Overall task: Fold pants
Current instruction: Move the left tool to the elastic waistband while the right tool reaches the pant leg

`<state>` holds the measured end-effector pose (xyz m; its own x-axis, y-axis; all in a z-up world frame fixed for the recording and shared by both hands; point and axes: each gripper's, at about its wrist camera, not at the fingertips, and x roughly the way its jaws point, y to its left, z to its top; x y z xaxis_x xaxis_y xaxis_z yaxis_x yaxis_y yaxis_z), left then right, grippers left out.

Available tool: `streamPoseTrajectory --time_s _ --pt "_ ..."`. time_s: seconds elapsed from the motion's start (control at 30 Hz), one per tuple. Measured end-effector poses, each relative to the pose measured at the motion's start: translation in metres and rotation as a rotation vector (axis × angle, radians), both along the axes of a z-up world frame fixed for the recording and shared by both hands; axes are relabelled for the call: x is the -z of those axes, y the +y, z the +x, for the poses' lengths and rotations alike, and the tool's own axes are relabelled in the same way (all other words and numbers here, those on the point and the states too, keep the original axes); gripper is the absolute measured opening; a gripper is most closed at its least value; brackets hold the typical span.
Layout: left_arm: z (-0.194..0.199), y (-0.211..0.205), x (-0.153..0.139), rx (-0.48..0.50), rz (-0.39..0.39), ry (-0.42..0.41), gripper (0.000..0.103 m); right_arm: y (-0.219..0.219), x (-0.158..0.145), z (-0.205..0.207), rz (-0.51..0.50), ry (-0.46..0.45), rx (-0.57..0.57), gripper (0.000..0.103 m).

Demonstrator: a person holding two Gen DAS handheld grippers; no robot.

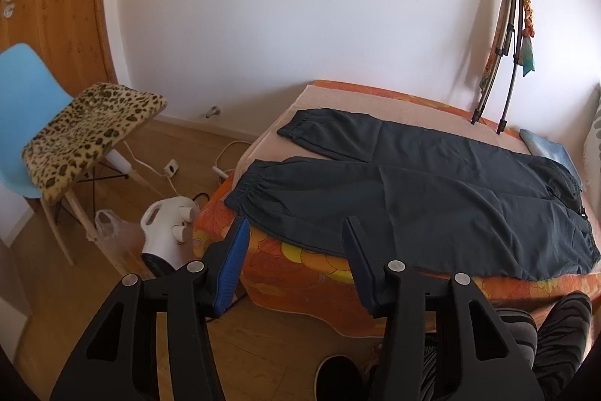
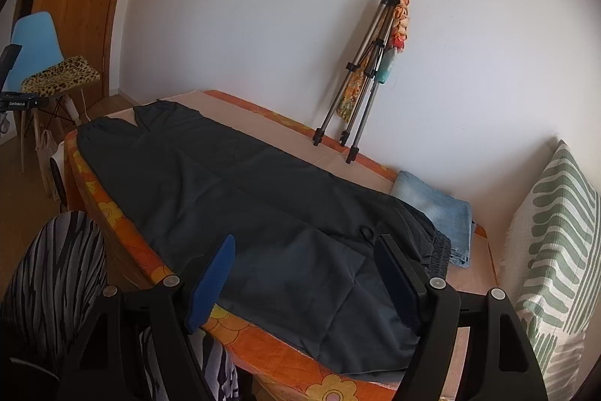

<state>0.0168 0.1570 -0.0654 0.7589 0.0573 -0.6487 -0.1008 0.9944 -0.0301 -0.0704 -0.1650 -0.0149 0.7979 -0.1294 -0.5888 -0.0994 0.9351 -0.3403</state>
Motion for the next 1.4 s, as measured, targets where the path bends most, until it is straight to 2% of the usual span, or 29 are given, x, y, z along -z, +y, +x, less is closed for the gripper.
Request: streamPoseTrajectory --time_s 0.13,0.2,0.27,0.4,0.7,0.83,1.03,1.17,1.23,1.4 --pt "0.008 0.022 0.005 -0.007 -0.027 0.009 0.039 0.014 -0.010 0.008 0.042 0.037 -0.101 0.066" --pt "0.013 0.028 0.008 0.004 -0.032 0.018 0.030 0.024 -0.009 0.012 0.062 0.068 -0.165 0.060" --pt "0.020 0.031 0.014 0.003 -0.016 0.032 0.029 0.034 -0.002 0.018 0.069 0.106 -0.219 0.056" --pt "0.035 0.039 0.026 0.023 -0.032 0.058 0.026 0.056 0.031 0.037 0.063 0.209 -0.291 0.045" --pt "0.078 0.060 0.063 0.032 -0.056 0.137 0.025 0.108 0.124 0.080 0.023 0.396 -0.395 0.043" --pt "0.093 0.069 0.078 0.038 -0.071 0.175 0.025 0.117 0.152 0.090 0.001 0.449 -0.410 0.043" --pt "0.113 0.088 0.097 0.017 -0.131 0.217 0.025 0.120 0.170 0.100 -0.004 0.481 -0.408 0.043" --pt "0.128 0.099 0.108 -0.021 -0.121 0.241 0.025 0.121 0.176 0.108 0.013 0.500 -0.400 0.043" --pt "0.136 0.105 0.115 -0.033 -0.133 0.262 0.033 0.122 0.179 0.110 0.012 0.508 -0.400 0.043" --pt "0.146 0.112 0.126 -0.041 -0.155 0.270 0.034 0.123 0.182 0.115 0.024 0.513 -0.387 0.043"
